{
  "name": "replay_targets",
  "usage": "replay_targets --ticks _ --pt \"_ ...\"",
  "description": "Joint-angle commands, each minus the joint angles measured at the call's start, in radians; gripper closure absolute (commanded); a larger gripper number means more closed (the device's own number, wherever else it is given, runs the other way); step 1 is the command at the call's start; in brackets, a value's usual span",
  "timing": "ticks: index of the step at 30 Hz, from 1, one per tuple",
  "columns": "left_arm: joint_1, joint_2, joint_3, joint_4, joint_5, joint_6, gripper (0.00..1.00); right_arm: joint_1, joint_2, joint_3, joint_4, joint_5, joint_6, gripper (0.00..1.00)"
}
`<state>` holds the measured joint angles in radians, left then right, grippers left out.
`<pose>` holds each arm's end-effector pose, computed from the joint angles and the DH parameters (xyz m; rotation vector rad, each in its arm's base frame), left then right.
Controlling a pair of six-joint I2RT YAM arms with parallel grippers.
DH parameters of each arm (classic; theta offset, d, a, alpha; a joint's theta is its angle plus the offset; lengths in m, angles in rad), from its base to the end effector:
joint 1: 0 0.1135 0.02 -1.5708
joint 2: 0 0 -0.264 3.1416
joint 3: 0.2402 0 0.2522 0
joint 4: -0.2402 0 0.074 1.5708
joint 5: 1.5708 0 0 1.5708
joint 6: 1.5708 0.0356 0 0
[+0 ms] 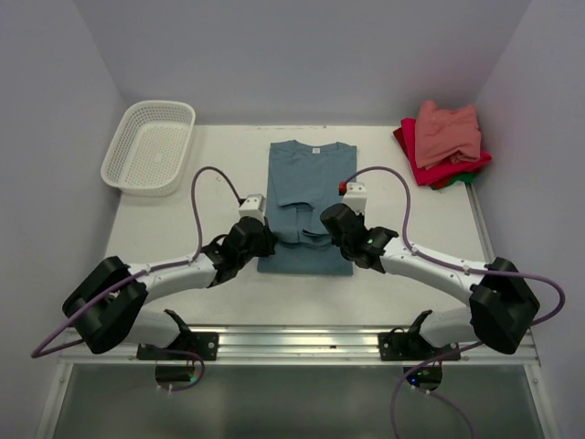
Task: Fold and stack the t-shirts
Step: Fold the tshirt
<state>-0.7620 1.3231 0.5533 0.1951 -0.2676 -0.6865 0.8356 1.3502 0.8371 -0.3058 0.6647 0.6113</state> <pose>0.1974 -0.1753 0.1831 -0.0768 2.1746 -0.5631 0.2006 0.1891 0.2286 0.0508 2.1827 0.0056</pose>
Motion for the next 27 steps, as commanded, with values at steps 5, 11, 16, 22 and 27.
replay_targets --ticks 5,11,16,22,27 --pt "0.020 0.086 0.040 0.148 0.027 0.027 1.00 -0.062 0.010 0.017 0.091 0.027 -0.036 1.00" --pt "0.084 0.155 0.123 0.155 0.073 0.062 1.00 -0.164 0.068 0.063 0.135 -0.019 -0.064 1.00" --pt "0.213 0.360 0.392 0.129 0.178 0.110 0.90 -0.359 0.303 0.282 0.175 -0.102 -0.102 0.64" --pt "0.360 0.460 0.692 0.018 0.223 0.105 0.00 -0.415 0.520 0.697 0.097 -0.174 -0.219 0.01" --pt "0.372 0.317 0.506 0.116 0.249 0.105 0.00 -0.415 0.377 0.530 0.148 -0.200 -0.248 0.01"
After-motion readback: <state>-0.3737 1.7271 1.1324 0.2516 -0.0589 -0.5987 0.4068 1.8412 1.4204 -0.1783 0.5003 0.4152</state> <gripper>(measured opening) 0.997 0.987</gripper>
